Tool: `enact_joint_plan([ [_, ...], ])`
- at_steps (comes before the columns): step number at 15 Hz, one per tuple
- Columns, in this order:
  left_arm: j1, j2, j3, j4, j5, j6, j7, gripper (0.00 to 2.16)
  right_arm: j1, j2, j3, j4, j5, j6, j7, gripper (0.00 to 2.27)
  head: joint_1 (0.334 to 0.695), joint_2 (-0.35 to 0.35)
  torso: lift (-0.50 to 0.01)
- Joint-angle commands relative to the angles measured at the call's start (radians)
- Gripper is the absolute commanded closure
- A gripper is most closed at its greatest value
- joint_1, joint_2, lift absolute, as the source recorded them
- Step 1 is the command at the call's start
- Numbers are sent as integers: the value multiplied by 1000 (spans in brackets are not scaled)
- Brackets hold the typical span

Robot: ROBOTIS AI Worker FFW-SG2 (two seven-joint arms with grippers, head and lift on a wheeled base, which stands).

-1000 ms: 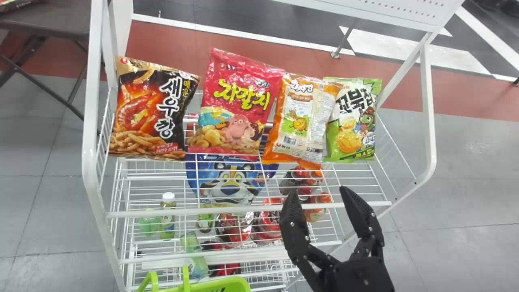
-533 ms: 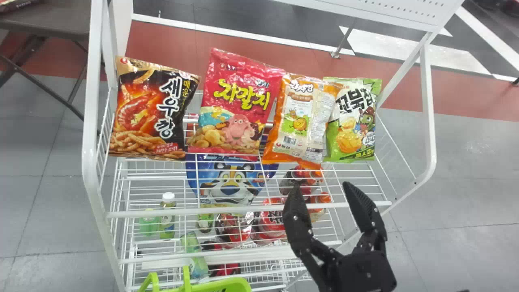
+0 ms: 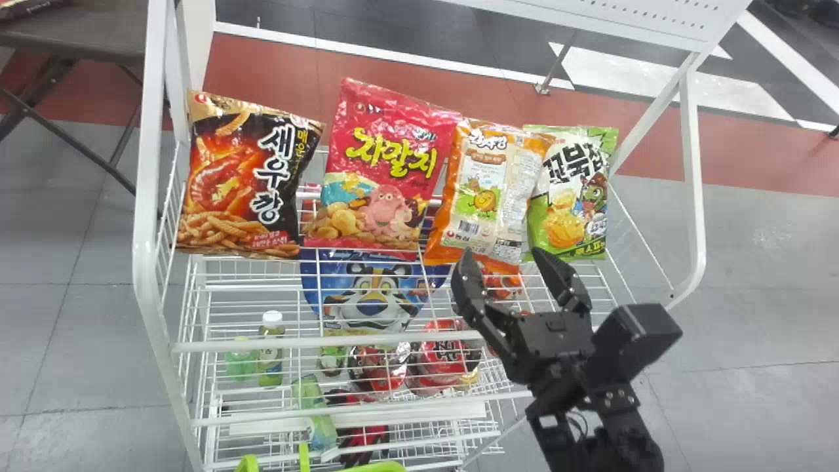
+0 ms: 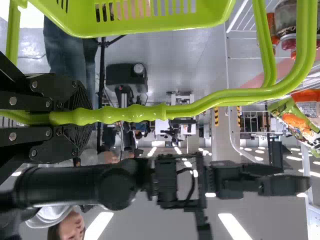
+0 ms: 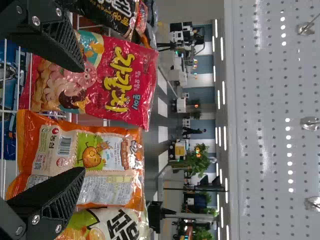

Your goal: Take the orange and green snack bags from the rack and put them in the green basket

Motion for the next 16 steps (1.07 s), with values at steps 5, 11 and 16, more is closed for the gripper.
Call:
enact_joint_plan([
  [5,-15,0,-5,16,-5,3,0,2125,-145,1,-57,87,-1,113,1,113,695,-350,0],
  [11,-21,6,-2,30,-2,3,-14,2125,-297,0,-72,196,14,177,19,110,695,-350,0],
  [16,-21,6,15,51,-2,0,-32,2125,-438,1,-72,323,22,227,32,110,695,-350,0],
])
